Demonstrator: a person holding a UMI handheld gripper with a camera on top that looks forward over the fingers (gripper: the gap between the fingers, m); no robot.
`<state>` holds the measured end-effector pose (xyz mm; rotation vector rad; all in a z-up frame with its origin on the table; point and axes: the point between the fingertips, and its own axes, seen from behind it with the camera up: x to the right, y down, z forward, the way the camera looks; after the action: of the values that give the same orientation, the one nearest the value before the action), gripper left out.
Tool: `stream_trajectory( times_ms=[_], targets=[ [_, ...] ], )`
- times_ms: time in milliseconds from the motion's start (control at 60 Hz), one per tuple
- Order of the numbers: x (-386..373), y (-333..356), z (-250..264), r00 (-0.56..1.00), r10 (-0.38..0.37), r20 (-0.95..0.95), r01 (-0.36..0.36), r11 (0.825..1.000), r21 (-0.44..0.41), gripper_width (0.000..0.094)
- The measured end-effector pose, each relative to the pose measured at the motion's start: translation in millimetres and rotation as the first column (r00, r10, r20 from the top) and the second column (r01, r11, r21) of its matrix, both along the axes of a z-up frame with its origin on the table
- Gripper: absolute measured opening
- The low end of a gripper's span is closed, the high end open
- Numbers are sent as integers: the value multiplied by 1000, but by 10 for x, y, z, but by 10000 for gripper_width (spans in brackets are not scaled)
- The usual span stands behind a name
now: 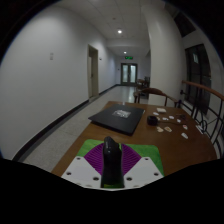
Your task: Arrange mouse
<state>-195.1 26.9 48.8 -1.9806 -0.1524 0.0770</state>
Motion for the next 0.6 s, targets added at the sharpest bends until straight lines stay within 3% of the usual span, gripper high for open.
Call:
stream_trajectory(
  times_ms=[117, 217, 333, 450, 600],
  targets=[
    [219, 89, -162, 991, -85, 106, 84, 996, 15, 213],
    [285, 58, -274, 993, -103, 65, 104, 994, -19, 232],
    [298, 37, -324, 993, -44, 113, 51, 997, -56, 418],
    [227, -205, -384, 993, 69, 100, -55, 989, -137, 868],
    [458, -636, -96, 985, 133, 111, -119, 985, -126, 846]
  ],
)
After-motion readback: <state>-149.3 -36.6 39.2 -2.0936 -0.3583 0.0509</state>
